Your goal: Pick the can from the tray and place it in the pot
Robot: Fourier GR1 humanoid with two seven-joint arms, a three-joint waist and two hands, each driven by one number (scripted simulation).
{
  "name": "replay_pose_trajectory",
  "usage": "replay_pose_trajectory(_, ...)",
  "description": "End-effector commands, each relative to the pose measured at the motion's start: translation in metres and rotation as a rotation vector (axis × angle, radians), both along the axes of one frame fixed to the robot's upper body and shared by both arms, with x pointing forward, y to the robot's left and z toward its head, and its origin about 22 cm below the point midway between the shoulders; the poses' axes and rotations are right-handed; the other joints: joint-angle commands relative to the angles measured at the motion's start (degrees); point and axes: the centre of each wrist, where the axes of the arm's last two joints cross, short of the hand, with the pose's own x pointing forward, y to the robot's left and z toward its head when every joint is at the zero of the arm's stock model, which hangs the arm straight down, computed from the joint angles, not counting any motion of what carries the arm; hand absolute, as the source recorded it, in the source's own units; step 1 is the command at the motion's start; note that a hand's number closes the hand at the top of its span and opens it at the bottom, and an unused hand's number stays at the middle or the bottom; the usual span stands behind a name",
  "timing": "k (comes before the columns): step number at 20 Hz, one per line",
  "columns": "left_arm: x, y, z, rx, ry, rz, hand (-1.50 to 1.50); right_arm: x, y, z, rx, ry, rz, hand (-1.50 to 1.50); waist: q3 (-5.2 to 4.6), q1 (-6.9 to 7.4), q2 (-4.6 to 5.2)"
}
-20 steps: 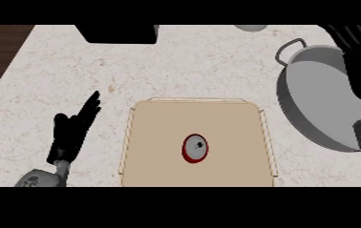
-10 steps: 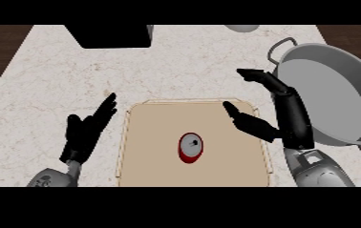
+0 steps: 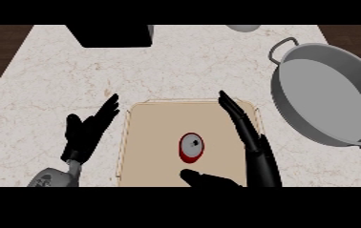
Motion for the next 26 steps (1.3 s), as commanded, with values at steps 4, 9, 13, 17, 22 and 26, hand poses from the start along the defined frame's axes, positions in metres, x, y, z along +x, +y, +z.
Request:
replay_pose_trajectory(4,0.001,-0.011,0.000,0.008,-0.008,-0.013,0.00,-0.006,0.015,0.043,-0.083,0.289,-0.024,-1.50,0.06,0.82,0.26)
replay_pose_trajectory(9,-0.003,-0.009,0.006,0.016,-0.024,-0.035,0.00,0.013,0.033,0.061,-0.062,0.447,-0.002,-1.50,0.16,1.48,0.37)
replay_pose_trajectory(13,0.011,-0.013,0.008,-0.001,-0.003,-0.046,0.00,0.024,0.040,0.019,-0.151,0.627,0.093,-1.50,0.20,1.70,0.66)
replay_pose_trajectory(17,0.009,-0.011,0.005,-0.004,-0.023,-0.033,0.00,0.040,0.032,0.000,-0.271,0.732,0.142,-1.50,0.19,1.54,0.64)
replay_pose_trajectory(22,-0.002,-0.001,-0.008,0.003,-0.014,-0.036,0.00,0.024,0.016,-0.036,-0.276,0.712,0.129,-1.50,0.20,1.09,0.46)
replay_pose_trajectory(26,0.001,-0.003,0.010,-0.007,0.000,-0.022,0.00,0.024,0.000,-0.039,-0.271,0.625,0.077,-1.50,0.21,1.07,0.41)
